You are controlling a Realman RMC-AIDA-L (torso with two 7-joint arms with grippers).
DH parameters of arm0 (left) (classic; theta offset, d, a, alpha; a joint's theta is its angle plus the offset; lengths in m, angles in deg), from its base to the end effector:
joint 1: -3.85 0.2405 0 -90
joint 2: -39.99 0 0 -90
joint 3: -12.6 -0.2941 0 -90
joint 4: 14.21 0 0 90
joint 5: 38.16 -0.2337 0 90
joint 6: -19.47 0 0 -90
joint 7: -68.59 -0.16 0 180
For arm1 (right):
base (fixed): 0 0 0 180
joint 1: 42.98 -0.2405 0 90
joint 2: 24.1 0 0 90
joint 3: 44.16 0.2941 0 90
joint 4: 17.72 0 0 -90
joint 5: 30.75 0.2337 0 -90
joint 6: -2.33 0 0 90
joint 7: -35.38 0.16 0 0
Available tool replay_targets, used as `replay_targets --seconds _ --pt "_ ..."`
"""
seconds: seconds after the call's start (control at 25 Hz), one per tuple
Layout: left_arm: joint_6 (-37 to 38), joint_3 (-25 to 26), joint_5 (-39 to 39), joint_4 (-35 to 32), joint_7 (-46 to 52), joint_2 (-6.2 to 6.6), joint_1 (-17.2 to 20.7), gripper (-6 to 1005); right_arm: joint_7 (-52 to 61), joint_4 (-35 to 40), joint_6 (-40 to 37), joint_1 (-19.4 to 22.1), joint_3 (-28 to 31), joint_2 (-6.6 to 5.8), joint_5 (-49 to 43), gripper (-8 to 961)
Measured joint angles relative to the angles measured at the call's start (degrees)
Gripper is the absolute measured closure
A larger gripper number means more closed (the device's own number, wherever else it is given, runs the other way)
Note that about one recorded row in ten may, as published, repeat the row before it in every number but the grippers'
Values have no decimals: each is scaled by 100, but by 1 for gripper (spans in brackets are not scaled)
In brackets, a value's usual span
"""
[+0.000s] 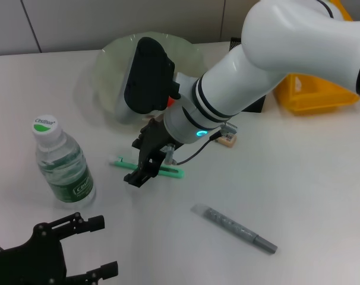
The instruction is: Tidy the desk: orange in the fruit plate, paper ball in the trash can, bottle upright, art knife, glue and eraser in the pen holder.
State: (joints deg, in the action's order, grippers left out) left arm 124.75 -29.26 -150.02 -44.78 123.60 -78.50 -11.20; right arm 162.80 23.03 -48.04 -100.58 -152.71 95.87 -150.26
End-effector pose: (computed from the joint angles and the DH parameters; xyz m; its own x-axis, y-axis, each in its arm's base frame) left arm -0.3508 0.2379 -0.0450 0.7677 0.2121 0.6047 0.3095 -0.9490 -0.0600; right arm 0.1212 0.4337 -0.1891 0.9642 -0.1714 0.2021 -0.1225 -0.9646 -0.2336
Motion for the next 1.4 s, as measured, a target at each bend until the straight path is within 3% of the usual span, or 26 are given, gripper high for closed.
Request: replay_targets --seconds 0.88,1.2,1.4 --pt "-3 -69 24 171 40 -16 -154 200 -578 -537 586 68 -9 0 639 227" --pt "-4 -69 42 170 44 -17 -166 200 -931 -639 602 141 -9 0 1054 455" --pt "-8 -69 51 169 44 -17 -168 200 -1024 -729 583 142 -9 0 1178 530"
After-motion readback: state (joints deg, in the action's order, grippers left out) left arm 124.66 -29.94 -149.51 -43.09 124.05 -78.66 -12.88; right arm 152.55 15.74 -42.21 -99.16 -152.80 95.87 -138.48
